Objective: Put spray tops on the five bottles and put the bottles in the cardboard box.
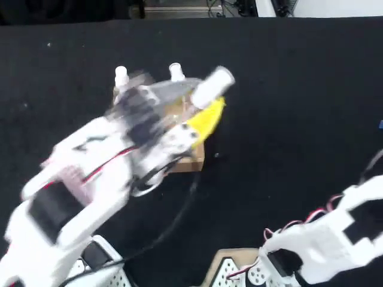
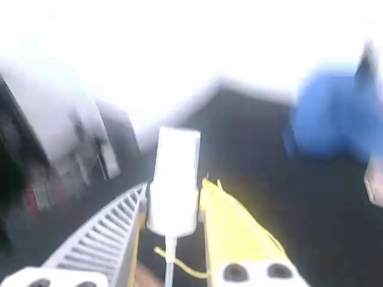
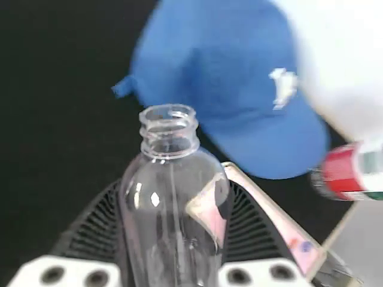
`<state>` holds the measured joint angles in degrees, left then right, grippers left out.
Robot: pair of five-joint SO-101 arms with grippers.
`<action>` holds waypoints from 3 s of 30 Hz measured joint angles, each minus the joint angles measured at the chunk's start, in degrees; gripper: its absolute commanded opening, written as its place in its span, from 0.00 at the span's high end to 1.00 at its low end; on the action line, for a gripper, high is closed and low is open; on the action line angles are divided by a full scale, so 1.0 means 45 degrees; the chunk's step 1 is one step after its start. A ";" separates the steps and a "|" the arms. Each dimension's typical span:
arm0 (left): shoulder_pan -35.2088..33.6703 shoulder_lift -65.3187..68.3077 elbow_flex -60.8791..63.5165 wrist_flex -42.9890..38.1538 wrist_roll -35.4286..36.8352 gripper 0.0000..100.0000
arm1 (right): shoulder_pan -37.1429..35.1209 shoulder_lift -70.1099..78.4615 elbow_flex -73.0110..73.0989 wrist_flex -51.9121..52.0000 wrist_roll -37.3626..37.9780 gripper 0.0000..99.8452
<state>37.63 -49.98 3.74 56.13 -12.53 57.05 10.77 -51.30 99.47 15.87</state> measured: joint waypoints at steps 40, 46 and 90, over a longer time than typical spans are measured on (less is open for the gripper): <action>-0.4200 -0.3145 0.5353 -0.8557 0.6447 0.97 | -1.8110 -1.7485 2.6002 -1.6899 -0.2989 0.99; -0.3302 -0.3087 0.7306 -1.1722 0.6447 0.97 | -1.8559 -1.8305 2.6960 -1.7524 -0.2989 0.99; -0.3145 -0.1817 0.7814 -1.2855 0.4024 0.97 | -1.8051 -1.8422 2.6999 -1.7524 -0.2989 0.99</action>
<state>23.47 -58.15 38.90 -1.71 5.58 -24.18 -72.13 70.20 20.62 2.42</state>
